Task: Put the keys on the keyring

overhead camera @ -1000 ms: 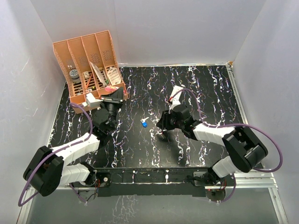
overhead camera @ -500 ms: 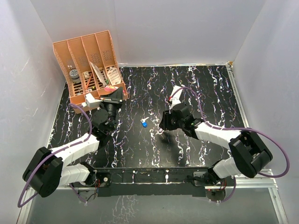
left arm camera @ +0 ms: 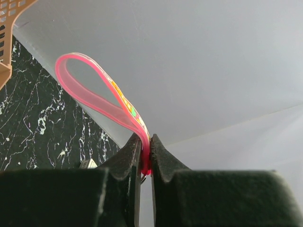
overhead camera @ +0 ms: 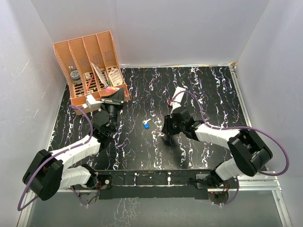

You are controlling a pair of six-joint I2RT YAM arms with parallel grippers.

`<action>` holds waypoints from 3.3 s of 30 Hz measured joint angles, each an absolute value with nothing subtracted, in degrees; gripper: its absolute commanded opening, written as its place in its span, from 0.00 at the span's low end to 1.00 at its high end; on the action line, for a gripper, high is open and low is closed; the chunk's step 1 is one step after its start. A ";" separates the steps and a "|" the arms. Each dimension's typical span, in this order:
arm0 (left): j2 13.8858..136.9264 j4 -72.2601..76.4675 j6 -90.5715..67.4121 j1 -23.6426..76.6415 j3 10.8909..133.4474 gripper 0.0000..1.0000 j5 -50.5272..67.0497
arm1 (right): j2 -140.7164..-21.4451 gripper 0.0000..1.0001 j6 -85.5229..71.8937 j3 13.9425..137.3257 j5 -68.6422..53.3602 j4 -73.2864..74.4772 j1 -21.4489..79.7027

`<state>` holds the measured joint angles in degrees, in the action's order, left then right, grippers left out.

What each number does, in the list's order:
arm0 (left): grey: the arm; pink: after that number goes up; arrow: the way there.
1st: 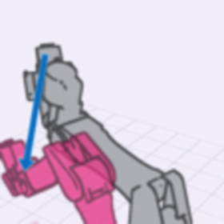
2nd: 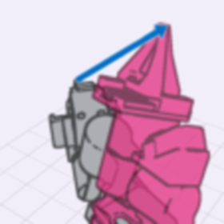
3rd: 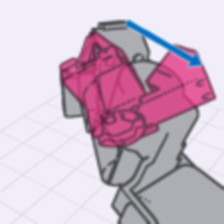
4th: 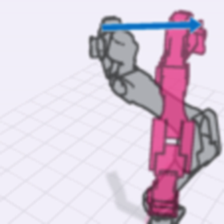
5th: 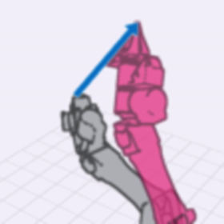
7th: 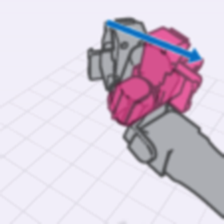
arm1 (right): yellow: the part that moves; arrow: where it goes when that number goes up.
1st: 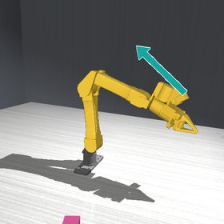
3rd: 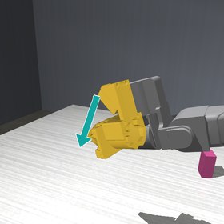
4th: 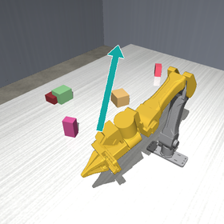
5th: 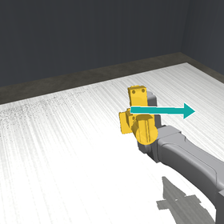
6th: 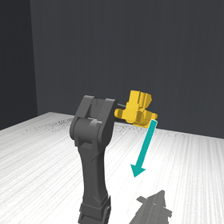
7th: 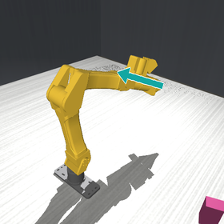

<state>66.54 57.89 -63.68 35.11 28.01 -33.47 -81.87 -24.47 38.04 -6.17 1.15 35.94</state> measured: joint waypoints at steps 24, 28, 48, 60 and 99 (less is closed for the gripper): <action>66.02 57.89 -63.66 35.11 27.99 0.00 -33.67 | -87.70 0.24 -24.51 37.98 -5.89 -2.00 37.95; 65.91 57.87 -63.66 35.11 27.99 0.00 -33.67 | -87.90 0.16 -24.51 37.98 -5.67 -2.22 38.26; 65.93 57.87 -63.66 35.11 27.94 0.00 -33.67 | -81.28 0.00 -24.88 34.63 -1.78 -2.87 39.27; 67.44 57.98 -63.99 35.11 27.97 0.00 -32.12 | -64.29 0.00 -20.38 30.04 -0.16 -9.02 39.29; 71.72 60.10 -65.25 35.86 33.30 0.00 -20.51 | -74.81 0.00 -24.84 47.75 -22.31 -22.98 39.29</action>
<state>71.72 60.10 -65.25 35.86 33.30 -20.51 -74.81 -24.84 47.75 -22.31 -22.98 39.29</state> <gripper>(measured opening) 0.062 0.008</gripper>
